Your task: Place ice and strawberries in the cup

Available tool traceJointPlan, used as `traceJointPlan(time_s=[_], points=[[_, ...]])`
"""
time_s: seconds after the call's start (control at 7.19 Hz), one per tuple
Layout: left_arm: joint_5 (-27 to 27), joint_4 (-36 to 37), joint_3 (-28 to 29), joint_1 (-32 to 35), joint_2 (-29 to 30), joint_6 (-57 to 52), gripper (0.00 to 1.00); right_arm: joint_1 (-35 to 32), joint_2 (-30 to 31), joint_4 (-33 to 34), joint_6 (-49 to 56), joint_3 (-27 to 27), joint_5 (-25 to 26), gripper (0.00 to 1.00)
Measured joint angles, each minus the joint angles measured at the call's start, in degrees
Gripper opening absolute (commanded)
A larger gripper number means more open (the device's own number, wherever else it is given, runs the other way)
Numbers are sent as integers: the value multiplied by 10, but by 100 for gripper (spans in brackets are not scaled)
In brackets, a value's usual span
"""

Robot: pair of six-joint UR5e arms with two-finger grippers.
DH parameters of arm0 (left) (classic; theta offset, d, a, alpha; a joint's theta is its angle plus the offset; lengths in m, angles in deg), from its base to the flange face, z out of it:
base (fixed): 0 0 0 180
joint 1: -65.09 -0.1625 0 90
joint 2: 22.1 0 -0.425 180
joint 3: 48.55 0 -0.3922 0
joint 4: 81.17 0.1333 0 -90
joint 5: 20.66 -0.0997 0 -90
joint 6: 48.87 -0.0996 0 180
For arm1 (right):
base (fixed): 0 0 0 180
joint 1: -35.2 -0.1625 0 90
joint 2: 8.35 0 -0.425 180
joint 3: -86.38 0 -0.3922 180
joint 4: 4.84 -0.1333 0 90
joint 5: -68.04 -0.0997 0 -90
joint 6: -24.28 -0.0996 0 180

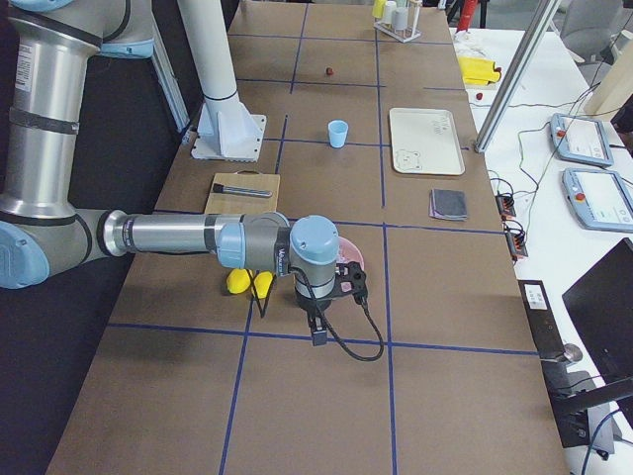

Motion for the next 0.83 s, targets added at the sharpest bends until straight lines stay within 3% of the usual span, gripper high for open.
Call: traceJointPlan(time_s=[0.83], points=[[0,-3,-2,0,-2,-6,100,1,-20,0,-6,8,-25,100]])
